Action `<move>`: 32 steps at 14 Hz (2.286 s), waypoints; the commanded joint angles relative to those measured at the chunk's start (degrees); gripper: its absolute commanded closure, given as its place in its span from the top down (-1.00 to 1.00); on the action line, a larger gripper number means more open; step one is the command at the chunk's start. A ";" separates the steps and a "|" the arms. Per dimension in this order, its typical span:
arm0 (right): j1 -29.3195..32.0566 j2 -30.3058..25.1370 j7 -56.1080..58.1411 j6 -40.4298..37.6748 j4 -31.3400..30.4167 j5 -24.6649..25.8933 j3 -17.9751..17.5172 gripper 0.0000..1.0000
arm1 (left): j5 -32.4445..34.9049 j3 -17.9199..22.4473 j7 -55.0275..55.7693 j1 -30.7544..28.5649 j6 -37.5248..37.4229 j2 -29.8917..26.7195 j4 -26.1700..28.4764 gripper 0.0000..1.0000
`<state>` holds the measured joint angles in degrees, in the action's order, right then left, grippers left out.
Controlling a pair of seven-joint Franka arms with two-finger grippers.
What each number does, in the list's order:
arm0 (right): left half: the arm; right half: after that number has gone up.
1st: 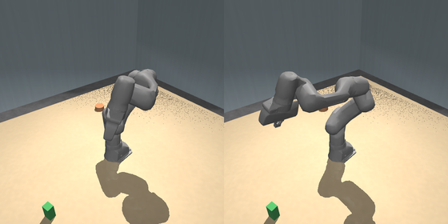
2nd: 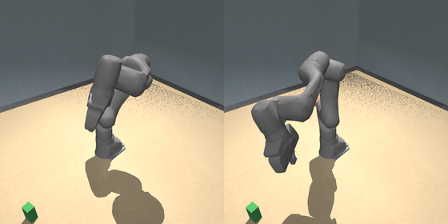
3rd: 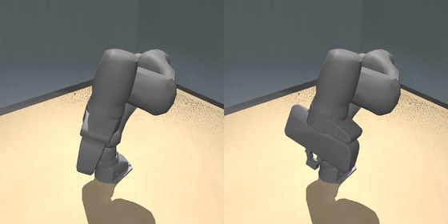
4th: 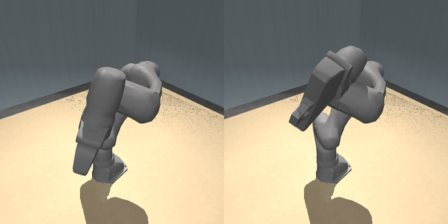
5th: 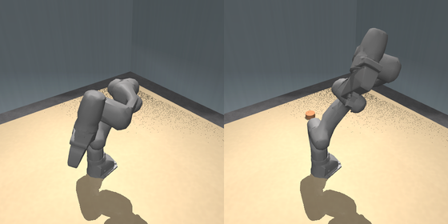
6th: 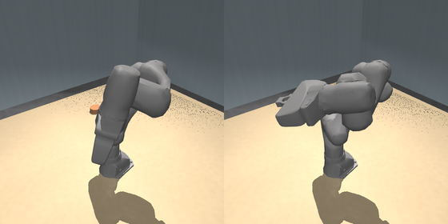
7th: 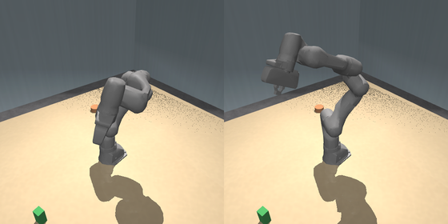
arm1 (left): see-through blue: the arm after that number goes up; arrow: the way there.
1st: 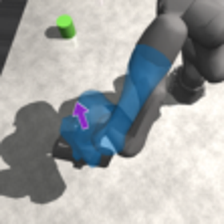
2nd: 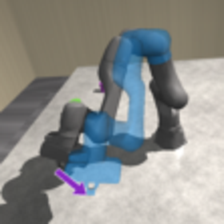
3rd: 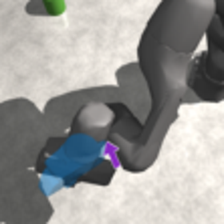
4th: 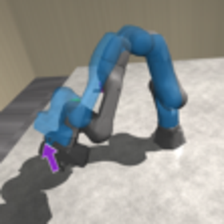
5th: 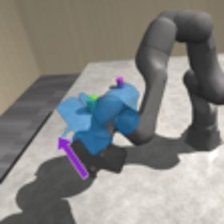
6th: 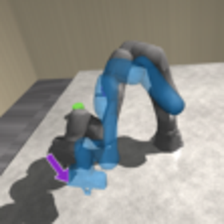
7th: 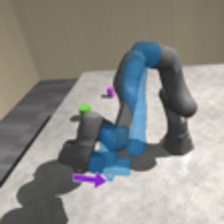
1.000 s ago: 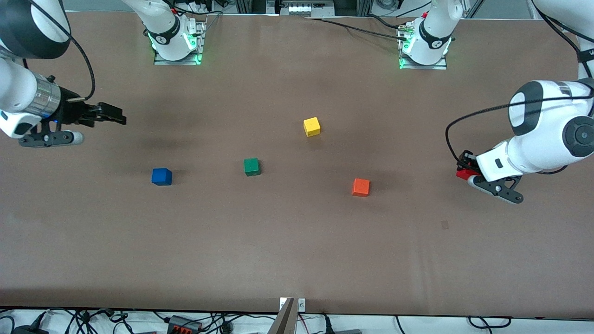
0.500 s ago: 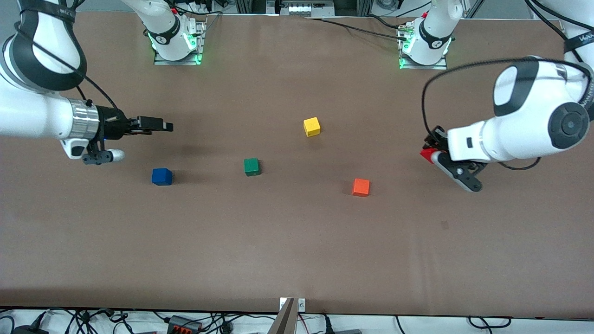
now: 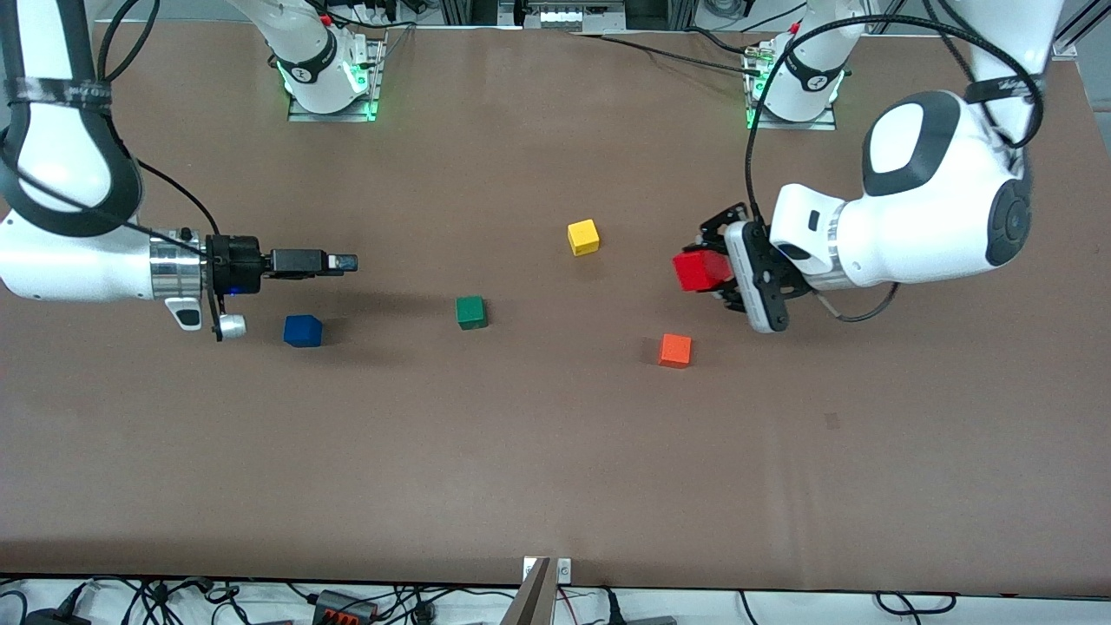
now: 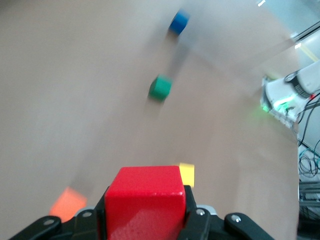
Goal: Pass red block to right arm, stack on blue
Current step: 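Lift the red cube with the left gripper while the right gripper approaches, then bring the right gripper to the red cube held by the left gripper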
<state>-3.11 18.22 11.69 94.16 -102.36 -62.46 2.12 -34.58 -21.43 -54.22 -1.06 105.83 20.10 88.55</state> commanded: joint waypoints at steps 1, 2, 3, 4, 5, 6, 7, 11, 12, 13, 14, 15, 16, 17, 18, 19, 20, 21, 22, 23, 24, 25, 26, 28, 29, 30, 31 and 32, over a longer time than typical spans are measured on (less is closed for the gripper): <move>2.40 3.39 5.68 -5.18 0.50 -8.96 -0.09 1.00 | -6.79 -0.01 -11.48 1.84 5.59 1.08 0.91 -0.84; 3.19 4.97 8.75 -7.56 0.50 -12.30 -0.01 1.00 | -10.73 -0.01 -15.00 1.94 7.36 1.34 1.53 -0.84; 3.90 6.47 10.96 -9.50 0.50 -14.51 -0.09 1.00 | -15.12 -0.01 -19.91 2.28 8.85 2.21 1.45 -0.85; 4.34 7.87 12.64 -11.78 0.58 -16.54 -0.09 1.00 | -21.17 -0.01 -25.27 2.72 10.26 3.61 1.45 -0.85; 4.69 8.85 12.91 -13.11 0.67 -17.86 -0.09 1.00 | -27.06 -0.01 -30.37 3.68 11.06 4.67 1.45 -0.85; 4.87 9.46 13.26 -13.56 0.67 -18.48 -0.09 1.00 | -31.81 -0.01 -35.99 4.48 13.15 6.33 1.45 -0.85; 4.70 9.91 14.23 -13.56 0.67 -19.01 -0.18 1.00 | -36.73 -0.01 -41.35 5.79 15.70 7.40 1.37 -0.85; 1.90 10.17 14.76 -12.16 0.93 -20.51 -0.53 1.00 | -58.18 0.07 -61.14 12.46 24.32 12.06 0.49 -0.85; 0.93 10.17 14.59 -11.02 1.29 -21.47 -0.53 1.00 | -61.54 0.16 -64.75 14.05 25.55 13.20 0.40 -0.85; -0.21 10.17 13.98 -9.79 1.55 -21.65 -0.53 1.00 | -64.53 0.08 -67.66 14.94 27.39 14.77 0.22 -0.85; -1.10 10.26 13.97 -9.00 1.81 -21.92 -0.53 1.00 | -66.91 0.16 -70.56 16.16 29.24 15.57 -1.17 -0.85; -1.80 10.96 13.88 -8.90 1.82 -22.35 -0.53 1.00 | -68.84 0.16 -72.15 17.39 29.95 16.36 -2.31 -0.85; -2.33 11.31 13.88 -8.90 1.82 -22.79 -0.53 1.00 | -70.43 0.16 -72.34 18.45 30.57 16.63 -2.33 -0.85; -2.86 12.01 13.45 -8.81 1.90 -23.32 -0.53 1.00 | -71.32 0.16 -72.61 19.16 32.06 16.63 -2.41 -0.85; -3.82 12.45 13.27 -8.55 2.43 -23.50 -0.53 1.00 | -71.41 0.16 -72.87 19.51 33.98 16.63 -2.50 -0.85; -4.35 13.42 12.48 -7.85 3.65 -23.41 -0.53 1.00 | -71.67 0.16 -72.96 20.12 34.96 16.63 -2.50 -0.85; -5.14 14.47 12.22 -7.24 5.31 -23.32 -0.53 1.00 | -71.76 0.16 -73.05 20.30 34.97 16.63 -2.59 -0.85; -6.28 15.26 12.04 -6.62 6.55 -23.41 -0.45 1.00 | -71.76 0.16 -73.05 20.31 34.97 16.63 -2.59 -0.85; -6.81 15.71 11.34 -5.66 7.61 -23.41 -0.53 1.00 | -71.76 0.16 -73.05 20.39 34.97 16.63 -2.59 -0.85; -7.43 15.71 10.38 -4.78 8.05 -23.50 -0.53 1.00 | -71.68 0.16 -73.05 20.39 35.06 16.63 -2.59 -0.84; -7.87 15.80 8.45 -4.25 8.84 -23.67 -0.53 1.00 | -71.68 0.16 -73.05 20.39 35.06 16.63 -2.59 -0.84; -8.22 15.97 6.61 -3.90 9.98 -24.02 -0.53 1.00 | -71.68 0.16 -73.05 20.39 35.06 16.63 -2.59 -0.84; -8.83 15.97 4.59 -3.28 10.69 -24.46 -0.53 1.00 | -71.76 0.16 -73.05 20.31 35.06 16.63 -2.59 -0.84; -9.63 16.50 3.34 -1.26 11.57 -25.60 -0.53 1.00 | -71.59 0.16 -73.05 20.31 34.97 16.55 -2.59 -0.84; -10.33 16.76 3.42 -0.82 11.57 -27.00 -0.53 1.00 | -71.59 0.16 -73.05 20.39 35.06 16.63 -2.59 -0.84; -11.20 16.94 3.42 -0.29 11.57 -28.32 -0.53 1.00 | -71.59 0.16 -73.05 20.39 35.06 16.55 -2.59 -0.84; -11.65 17.20 3.51 0.32 11.57 -28.94 -0.53 1.00 | -71.59 0.16 -73.05 20.31 34.97 16.55 -2.59 -0.84; -11.74 17.38 3.60 0.85 11.66 -29.30 -0.53 1.00 | -71.59 0.16 -73.05 20.31 34.97 16.55 -2.59 -0.84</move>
<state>-14.01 34.20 15.99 93.98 -92.29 -90.09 1.44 -103.78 -21.32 -123.41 18.51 138.87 35.99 87.53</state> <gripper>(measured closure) 0.000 0.445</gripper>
